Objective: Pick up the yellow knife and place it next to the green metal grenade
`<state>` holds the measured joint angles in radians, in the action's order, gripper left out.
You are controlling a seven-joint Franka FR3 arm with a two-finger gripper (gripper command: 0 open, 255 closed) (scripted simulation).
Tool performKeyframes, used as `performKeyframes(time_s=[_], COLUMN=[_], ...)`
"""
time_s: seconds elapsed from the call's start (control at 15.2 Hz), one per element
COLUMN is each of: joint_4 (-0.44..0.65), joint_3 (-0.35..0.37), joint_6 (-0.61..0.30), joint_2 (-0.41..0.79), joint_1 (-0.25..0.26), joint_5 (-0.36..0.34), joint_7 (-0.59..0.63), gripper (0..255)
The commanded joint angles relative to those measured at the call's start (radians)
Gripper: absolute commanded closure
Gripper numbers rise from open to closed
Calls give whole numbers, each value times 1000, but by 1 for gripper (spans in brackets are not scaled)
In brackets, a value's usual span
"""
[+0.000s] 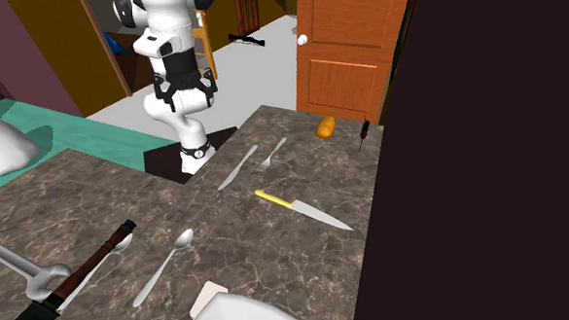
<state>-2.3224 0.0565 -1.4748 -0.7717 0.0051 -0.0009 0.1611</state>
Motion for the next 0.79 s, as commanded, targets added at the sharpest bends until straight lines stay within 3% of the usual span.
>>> performKeyframes(time_s=[0.0, 0.73], joint_4=[0, -109], joint_3=[0, 52], joint_6=[0, -442], joint_2=[0, 222], joint_1=[0, 91], joint_5=[0, -16], joint_7=[0, -140], gripper=[0, 0])
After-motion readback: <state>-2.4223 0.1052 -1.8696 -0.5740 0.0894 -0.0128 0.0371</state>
